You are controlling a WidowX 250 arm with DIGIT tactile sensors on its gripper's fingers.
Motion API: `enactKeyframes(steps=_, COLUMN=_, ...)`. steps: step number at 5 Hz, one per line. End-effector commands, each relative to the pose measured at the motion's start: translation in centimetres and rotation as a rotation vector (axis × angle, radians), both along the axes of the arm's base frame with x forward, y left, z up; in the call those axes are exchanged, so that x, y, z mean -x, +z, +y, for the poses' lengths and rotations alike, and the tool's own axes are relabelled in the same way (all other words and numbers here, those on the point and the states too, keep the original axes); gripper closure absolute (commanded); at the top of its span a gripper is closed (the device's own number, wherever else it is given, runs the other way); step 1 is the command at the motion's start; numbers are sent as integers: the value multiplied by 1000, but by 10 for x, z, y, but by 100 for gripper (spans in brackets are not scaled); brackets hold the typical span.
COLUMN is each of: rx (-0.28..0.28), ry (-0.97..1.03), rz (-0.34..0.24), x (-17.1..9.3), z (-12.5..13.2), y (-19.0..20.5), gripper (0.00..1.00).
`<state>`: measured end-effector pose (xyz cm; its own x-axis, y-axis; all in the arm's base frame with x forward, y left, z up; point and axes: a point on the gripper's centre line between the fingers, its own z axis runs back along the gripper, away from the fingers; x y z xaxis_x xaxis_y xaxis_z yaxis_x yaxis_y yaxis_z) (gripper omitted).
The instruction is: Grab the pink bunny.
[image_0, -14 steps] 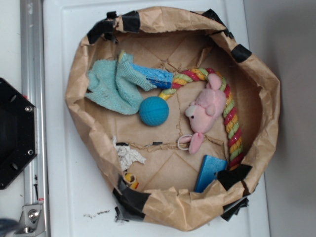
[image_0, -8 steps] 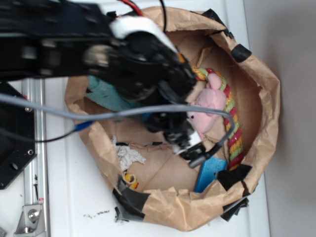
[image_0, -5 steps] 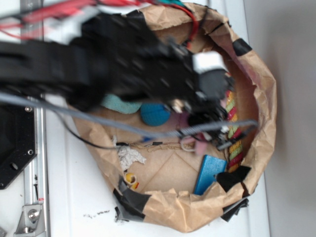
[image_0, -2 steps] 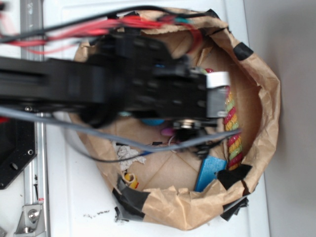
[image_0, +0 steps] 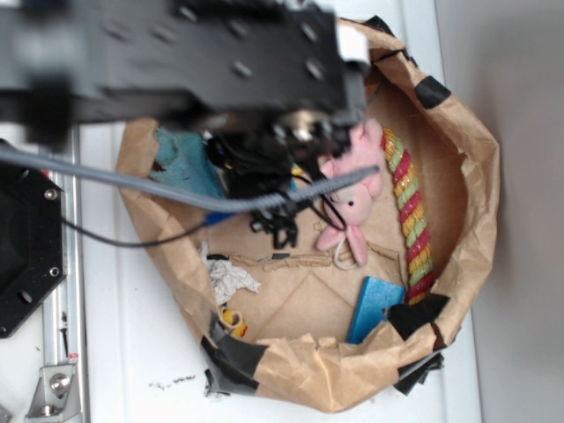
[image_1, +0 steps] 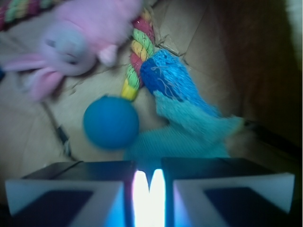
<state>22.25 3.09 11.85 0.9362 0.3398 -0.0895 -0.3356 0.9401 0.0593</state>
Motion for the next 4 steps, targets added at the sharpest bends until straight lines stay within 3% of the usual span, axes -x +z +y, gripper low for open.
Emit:
enactKeyframes(steps=1, rx=159, ry=380, rz=-489, x=-30, z=6, y=37, gripper=0)
enactKeyframes(steps=2, rx=150, ry=372, rz=-475, x=-66, z=-5, y=5, gripper=0)
enactKeyframes(steps=3, rx=131, ry=356, rz=-398, x=-85, z=-12, y=-38, gripper=0)
enactKeyframes(steps=4, rx=126, ry=250, rz=-302, x=-97, z=-39, y=-76, gripper=0)
